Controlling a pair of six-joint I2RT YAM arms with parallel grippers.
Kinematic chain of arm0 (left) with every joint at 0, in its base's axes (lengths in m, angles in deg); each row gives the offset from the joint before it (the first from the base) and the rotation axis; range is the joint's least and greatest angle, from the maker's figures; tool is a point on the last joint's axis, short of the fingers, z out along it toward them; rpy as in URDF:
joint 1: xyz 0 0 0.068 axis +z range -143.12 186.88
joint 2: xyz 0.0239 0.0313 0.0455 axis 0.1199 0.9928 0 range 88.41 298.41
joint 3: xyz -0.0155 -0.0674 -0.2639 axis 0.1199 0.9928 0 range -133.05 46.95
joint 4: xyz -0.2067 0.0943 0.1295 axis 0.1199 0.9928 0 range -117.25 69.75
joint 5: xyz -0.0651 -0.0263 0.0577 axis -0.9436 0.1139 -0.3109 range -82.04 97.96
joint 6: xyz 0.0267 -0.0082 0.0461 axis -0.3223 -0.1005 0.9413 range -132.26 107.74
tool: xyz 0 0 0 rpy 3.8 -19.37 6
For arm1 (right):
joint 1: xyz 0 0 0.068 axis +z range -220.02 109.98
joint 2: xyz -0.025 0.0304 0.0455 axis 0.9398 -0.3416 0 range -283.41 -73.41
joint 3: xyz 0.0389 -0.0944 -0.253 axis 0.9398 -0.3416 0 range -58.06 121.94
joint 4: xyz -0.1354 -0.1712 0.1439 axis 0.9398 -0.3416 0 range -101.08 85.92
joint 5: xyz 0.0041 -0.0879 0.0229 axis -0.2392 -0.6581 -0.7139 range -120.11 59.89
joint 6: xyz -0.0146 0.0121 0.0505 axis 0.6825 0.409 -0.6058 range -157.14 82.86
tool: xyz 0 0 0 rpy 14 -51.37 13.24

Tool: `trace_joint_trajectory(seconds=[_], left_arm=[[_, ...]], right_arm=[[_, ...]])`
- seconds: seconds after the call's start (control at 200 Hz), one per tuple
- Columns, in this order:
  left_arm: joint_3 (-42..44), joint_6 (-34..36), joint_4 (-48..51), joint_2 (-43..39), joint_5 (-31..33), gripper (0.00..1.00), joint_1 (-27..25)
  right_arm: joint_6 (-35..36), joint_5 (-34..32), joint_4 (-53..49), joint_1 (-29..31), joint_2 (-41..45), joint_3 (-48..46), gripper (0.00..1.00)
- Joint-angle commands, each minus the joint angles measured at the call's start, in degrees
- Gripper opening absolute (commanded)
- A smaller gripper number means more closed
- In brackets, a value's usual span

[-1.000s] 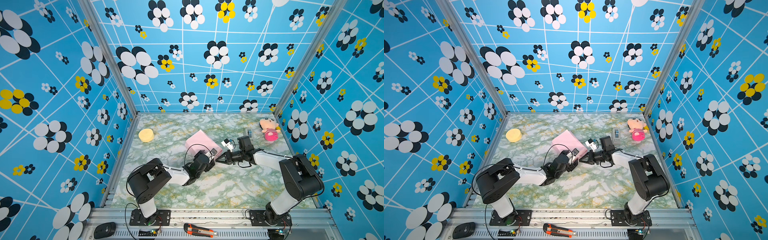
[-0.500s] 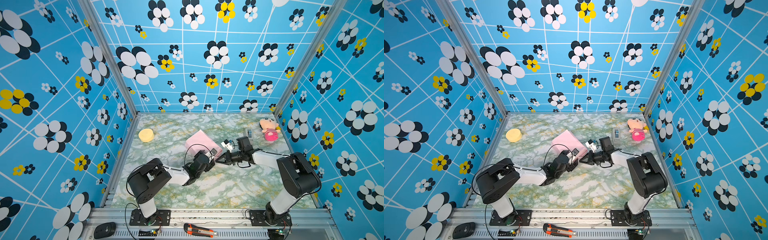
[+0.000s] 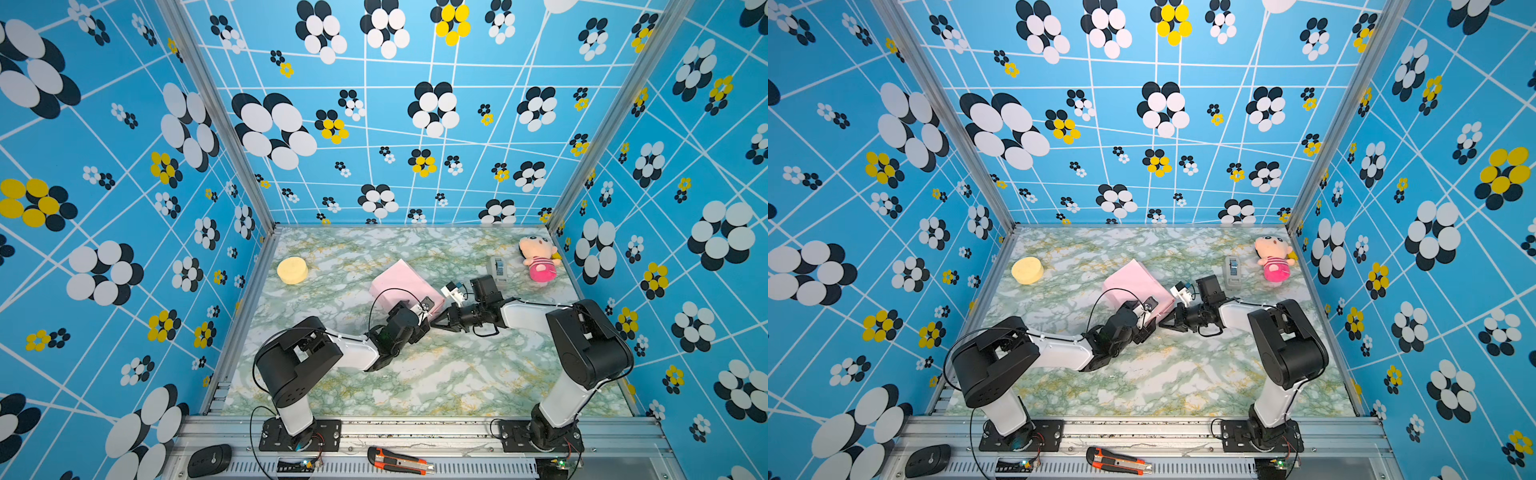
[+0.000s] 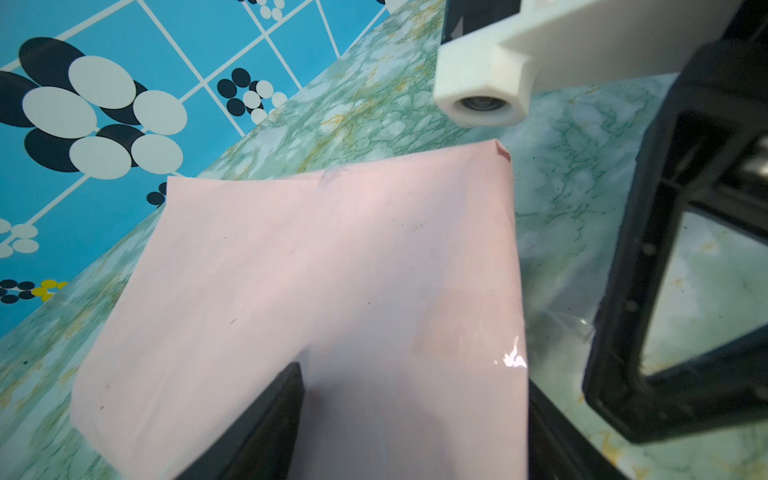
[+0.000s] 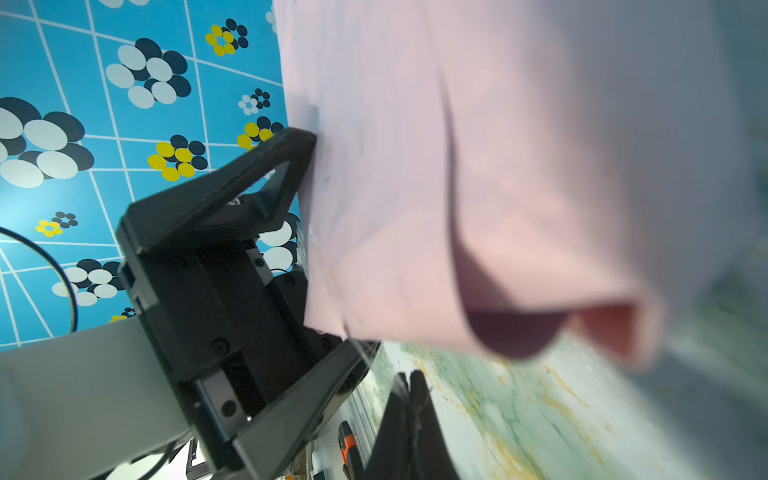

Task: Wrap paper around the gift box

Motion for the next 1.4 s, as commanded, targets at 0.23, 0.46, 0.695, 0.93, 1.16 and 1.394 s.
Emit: trace_joint_trajectory(seconds=[0.23,0.46,0.695,0.93,1.16,1.394], left_arm=[[2.64,-2.22,10.59,1.66,-1.50,0.76,0.70],[2.67,-2.24,10.43,1.66,-1.51,0.76,0.72],[2.69,-2.24,10.22,1.53,-1.53,0.76,0.64],[2.94,-2.13,10.11,1.39,-1.61,0.76,0.74],[2.86,-2.13,9.90,1.48,-1.66,0.76,0.76],[2.92,-2.15,9.90,1.40,-1.80,0.76,0.78]], right_arm=[[-1.81,-2.27,2.71,0.46,-0.50,1.20,0.20],[-0.58,-3.31,0.07,0.47,0.62,0.11,0.36],[2.61,-5.44,-5.76,-0.17,3.07,-1.19,0.44],[8.59,-10.50,-17.86,-2.75,8.41,0.08,0.51],[5.16,-12.18,-15.91,-1.26,12.73,0.73,0.19],[-3.28,-14.01,-0.77,3.13,11.19,-1.41,0.00]])
